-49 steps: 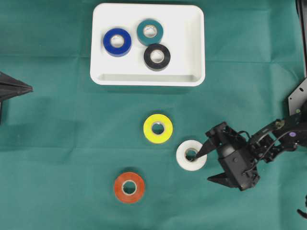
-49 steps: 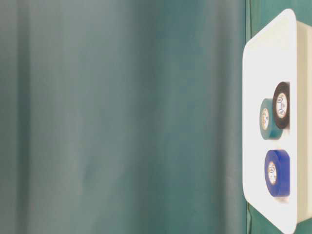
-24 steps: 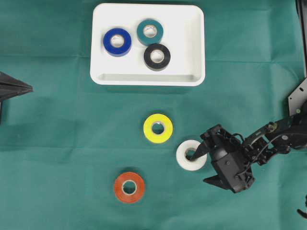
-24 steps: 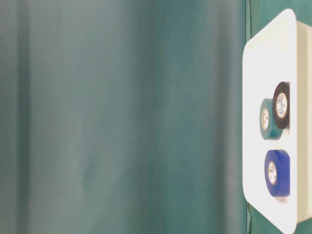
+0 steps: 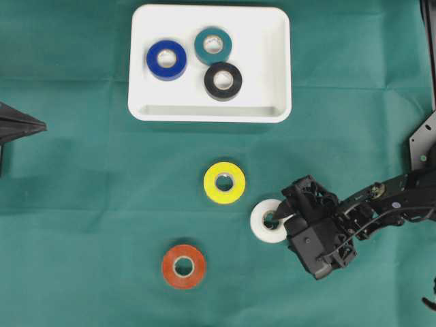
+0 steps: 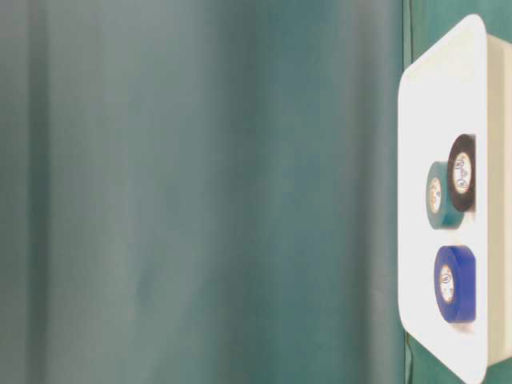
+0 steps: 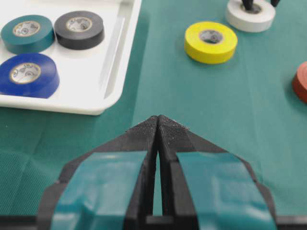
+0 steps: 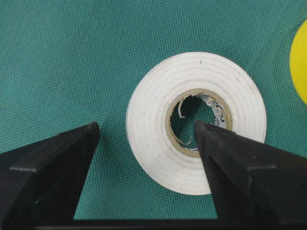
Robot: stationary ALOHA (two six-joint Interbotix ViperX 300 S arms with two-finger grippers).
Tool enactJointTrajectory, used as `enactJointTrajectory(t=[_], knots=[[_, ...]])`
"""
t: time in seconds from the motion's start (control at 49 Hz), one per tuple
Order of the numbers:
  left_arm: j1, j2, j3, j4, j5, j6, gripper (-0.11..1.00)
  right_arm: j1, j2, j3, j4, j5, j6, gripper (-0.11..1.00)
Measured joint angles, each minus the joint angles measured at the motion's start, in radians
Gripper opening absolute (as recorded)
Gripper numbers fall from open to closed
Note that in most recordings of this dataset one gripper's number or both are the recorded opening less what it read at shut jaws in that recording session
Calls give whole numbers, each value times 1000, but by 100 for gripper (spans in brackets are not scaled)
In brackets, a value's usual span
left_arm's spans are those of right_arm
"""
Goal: Put the tape into the white case with the right arm.
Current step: 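Close the right gripper on the white roll's rim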
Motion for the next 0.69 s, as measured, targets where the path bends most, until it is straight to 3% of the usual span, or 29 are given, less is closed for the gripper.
enactJointTrajectory(t=[0.265, 0.388, 0.449, 0.694], knots=[[0, 0, 0, 0, -2, 0, 1, 0, 17, -11, 0, -3, 0, 38], [0, 0, 0, 0, 0, 0, 1, 2, 20, -20, 0, -5, -2, 10], [0, 0, 0, 0, 0, 0, 1, 2, 20, -23, 2, -5, -2, 1], [2, 0, 0, 2, -2, 0, 1, 0, 21, -31, 3, -3, -2, 1]])
